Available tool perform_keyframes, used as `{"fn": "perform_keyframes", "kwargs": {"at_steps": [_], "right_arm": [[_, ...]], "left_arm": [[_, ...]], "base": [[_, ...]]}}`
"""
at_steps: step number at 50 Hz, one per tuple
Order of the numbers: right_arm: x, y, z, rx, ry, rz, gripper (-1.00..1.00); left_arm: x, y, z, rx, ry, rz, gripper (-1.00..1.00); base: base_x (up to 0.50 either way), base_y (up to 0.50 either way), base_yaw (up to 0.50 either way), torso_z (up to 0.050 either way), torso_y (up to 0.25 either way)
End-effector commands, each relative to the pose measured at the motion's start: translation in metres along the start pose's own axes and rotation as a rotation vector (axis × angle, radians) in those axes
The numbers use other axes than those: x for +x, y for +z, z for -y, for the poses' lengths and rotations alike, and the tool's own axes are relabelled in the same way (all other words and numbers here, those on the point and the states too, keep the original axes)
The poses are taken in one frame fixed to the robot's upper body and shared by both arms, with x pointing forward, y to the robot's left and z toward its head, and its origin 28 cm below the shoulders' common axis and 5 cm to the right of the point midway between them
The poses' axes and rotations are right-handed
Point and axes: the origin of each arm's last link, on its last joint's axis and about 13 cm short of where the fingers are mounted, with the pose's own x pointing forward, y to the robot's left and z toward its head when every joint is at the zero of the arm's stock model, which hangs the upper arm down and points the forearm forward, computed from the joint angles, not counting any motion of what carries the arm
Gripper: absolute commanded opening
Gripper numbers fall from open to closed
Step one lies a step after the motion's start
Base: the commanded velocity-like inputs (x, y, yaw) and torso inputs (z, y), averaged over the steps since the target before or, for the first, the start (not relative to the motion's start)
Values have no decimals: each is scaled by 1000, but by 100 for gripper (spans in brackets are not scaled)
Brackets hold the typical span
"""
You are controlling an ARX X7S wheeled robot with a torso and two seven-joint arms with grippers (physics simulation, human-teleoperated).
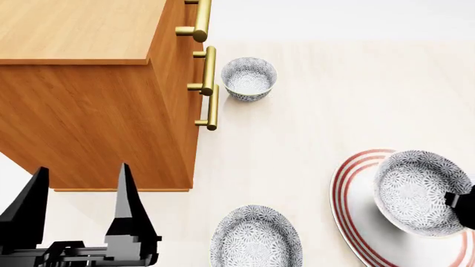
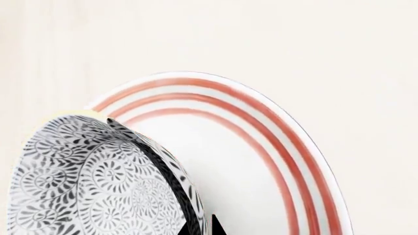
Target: Put the bowl in the middle on the plate.
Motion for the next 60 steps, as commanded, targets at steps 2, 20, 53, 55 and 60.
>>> {"fn": "perform_keyframes", "kwargs": {"at_steps": [2,20,53,55,60], "right_arm": [[-3,8,-3,-1,38,54,100],[-2,6,-2,-5,23,47,100],[-12,36,-39,-177,-157,703,100],[-15,32,-51,-196,-145,815,100],[-16,13,-69,-242,-128,985,100]], "left_arm": [[0,0,0,-1,0,-1,100],[0,0,0,-1,0,-2,100],[1,-3,-1,-18,12,-17,100],[1,-2,-1,-17,14,-16,100],[3,-3,-2,-8,25,-13,100]], "base": [[0,0,0,0,0],[0,0,0,0,0],[0,0,0,0,25],[0,0,0,0,250],[0,0,0,0,250]]}}
